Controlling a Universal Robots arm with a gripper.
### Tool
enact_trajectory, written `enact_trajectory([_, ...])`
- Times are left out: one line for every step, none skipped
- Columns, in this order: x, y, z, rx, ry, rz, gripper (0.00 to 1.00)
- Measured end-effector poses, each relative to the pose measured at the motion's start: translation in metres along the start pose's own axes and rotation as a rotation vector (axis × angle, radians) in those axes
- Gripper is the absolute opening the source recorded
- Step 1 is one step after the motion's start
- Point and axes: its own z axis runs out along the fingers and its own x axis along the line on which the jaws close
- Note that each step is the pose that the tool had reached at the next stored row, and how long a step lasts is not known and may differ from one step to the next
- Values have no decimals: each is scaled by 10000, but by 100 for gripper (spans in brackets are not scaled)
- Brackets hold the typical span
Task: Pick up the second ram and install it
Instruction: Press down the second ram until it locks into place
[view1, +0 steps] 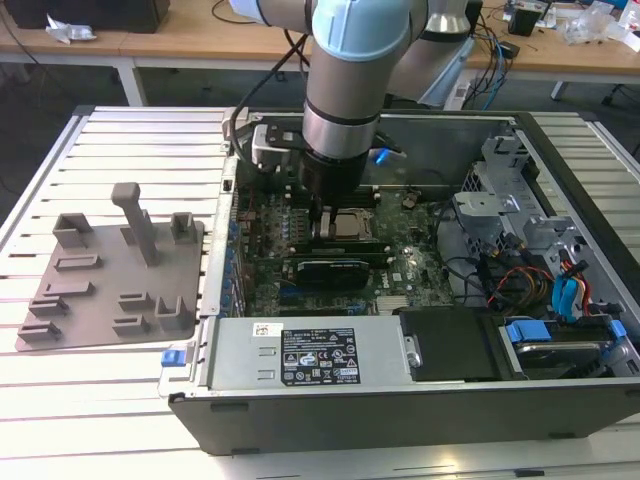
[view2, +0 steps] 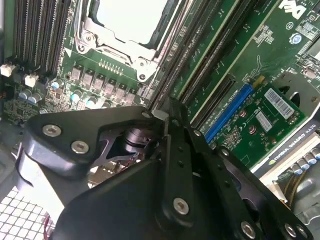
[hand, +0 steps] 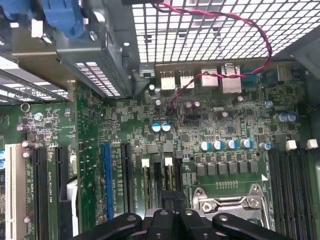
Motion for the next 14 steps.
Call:
enact_trajectory([-4, -2, -24, 11, -22, 0, 10])
enact_trajectory([-4, -6, -78, 7, -9, -2, 10])
enact_trajectory([-12, -132, -109, -88, -5, 3, 10])
enact_trajectory([-25, -271, -120, -213, -5, 4, 10])
enact_trajectory([-33, -305, -140, -222, -2, 4, 10])
enact_trajectory([-39, -301, -235, -222, -4, 6, 10])
enact_trajectory([-42, -296, -302, -222, -3, 6, 10])
enact_trajectory([-43, -294, -333, -221, -5, 6, 10])
enact_trajectory([-43, -292, -356, -222, -5, 5, 10])
enact_trajectory([-44, -292, -356, -221, -8, 5, 10])
enact_trajectory([-44, -292, -357, -221, -6, 5, 10])
enact_trajectory([-43, -292, -357, -222, -5, 5, 10])
enact_trajectory([-43, -292, -357, -222, -5, 5, 10])
enact_trajectory([-43, -292, -358, -222, -5, 5, 10])
